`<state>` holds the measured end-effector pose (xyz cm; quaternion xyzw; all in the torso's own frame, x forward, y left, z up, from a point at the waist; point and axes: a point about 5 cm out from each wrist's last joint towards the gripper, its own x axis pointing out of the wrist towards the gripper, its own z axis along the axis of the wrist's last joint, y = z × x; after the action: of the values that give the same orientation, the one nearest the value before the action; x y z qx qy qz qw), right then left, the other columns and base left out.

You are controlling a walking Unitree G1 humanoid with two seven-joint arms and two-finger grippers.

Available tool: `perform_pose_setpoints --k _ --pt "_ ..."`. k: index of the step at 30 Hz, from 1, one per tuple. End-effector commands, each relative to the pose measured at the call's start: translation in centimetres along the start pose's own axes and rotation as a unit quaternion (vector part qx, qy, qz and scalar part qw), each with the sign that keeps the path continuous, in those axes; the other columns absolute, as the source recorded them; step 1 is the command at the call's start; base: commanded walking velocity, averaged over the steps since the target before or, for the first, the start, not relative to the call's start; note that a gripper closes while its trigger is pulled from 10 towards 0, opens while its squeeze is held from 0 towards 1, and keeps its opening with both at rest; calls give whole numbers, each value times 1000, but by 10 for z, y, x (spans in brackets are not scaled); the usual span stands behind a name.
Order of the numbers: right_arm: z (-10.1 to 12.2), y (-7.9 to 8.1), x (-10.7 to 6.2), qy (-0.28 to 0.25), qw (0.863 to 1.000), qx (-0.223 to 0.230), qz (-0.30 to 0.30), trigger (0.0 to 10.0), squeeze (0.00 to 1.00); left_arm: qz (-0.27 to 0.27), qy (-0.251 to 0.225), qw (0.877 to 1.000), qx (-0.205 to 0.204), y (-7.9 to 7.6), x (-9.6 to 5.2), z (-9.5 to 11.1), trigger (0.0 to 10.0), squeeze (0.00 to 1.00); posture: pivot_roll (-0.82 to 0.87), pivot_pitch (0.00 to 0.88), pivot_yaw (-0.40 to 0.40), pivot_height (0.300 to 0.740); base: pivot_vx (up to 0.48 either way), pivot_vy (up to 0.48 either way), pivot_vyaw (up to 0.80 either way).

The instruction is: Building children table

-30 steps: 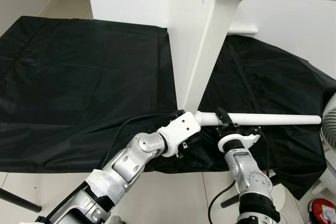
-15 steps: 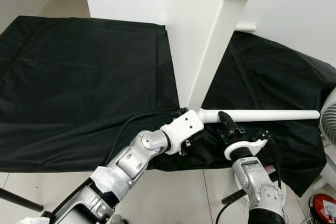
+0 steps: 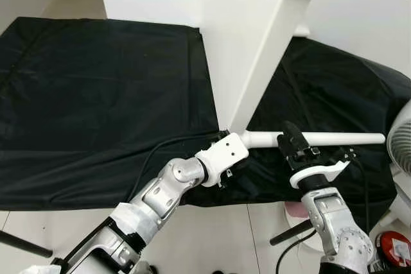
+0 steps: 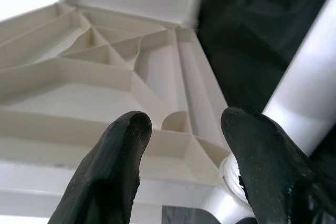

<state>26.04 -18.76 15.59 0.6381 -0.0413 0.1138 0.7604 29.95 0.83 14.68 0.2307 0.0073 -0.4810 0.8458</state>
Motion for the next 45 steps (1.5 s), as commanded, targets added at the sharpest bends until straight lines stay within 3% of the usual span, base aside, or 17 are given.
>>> perform_pose_setpoints --k 1,5,12,13,18,26,29,32,34,35,36,39,40,41,42,43,45 --pt "-19 -16 -18 19 999 12 -33 10000 0 40 19 999 2 16 -5 -5 10000 0 33 142 -58 740 0 0 0" --pt "-12 -11 -8 19 999 -20 -18 10000 0 26 4 1000 -5 12 -11 -4 10000 0 30 142 -54 740 0 0 0" --pt "-11 -6 3 35 997 -71 -9 10000 0 -47 -29 998 -27 -5 -33 -2 10000 0 47 139 -59 740 0 0 0" --pt "-10 -7 8 45 994 -102 -11 10000 0 -70 -31 997 -33 -9 -43 -2 10000 0 58 135 -64 740 0 0 0" --pt "-8 -6 17 49 986 -158 -8 10000 0 -84 -32 995 -49 -11 -57 -1 10000 0 66 129 -70 740 0 0 0" --pt "-3 -2 26 57 963 -265 5 10000 0 -35 -34 997 -63 5 -87 0 10000 0 81 113 -81 740 0 0 0" --pt "-2 -1 27 54 958 -282 5 10000 0 -18 -32 997 -63 10 -93 -2 10000 0 82 111 -82 740 0 0 0" --pt "5 1 29 28 945 -325 0 10000 0 28 -24 997 -68 22 -102 -4 10000 0 87 104 -85 740 0 0 0" --pt "12 2 31 2 924 -383 -12 10000 0 91 -14 994 -66 37 -108 -9 10000 0 91 98 -86 740 0 0 0" --pt "12 2 30 8 909 -417 -10 10000 918 133 -5 988 -75 47 -109 -13 10000 0 92 94 -84 740 0 0 0" --pt "12 2 30 8 909 -417 -10 10000 918 133 -5 988 -75 47 -109 -13 10000 0 92 94 -84 740 0 0 0" --pt "8 0 23 39 879 -475 5 10000 1000 204 11 975 -91 63 -113 -19 10000 0 96 94 -86 740 0 0 0" --pt "8 0 23 39 879 -475 5 10000 1000 204 11 975 -91 63 -113 -19 10000 0 96 94 -86 740 0 0 0" --pt "8 0 20 50 868 -493 10 10000 1000 218 13 971 -96 67 -116 -21 10000 255 94 91 -86 740 0 0 0" --pt "8 -1 18 57 861 -506 13 10000 1000 227 14 969 -100 69 -118 -22 10000 255 94 91 -86 740 0 0 0" --pt "7 2 17 71 854 -515 28 10000 1000 234 15 966 -106 71 -120 -24 10000 1000 92 92 -86 740 0 0 0" --pt "6 4 16 79 850 -520 38 10000 1000 238 16 965 -109 73 -122 -25 10000 1000 92 92 -86 740 0 0 0"
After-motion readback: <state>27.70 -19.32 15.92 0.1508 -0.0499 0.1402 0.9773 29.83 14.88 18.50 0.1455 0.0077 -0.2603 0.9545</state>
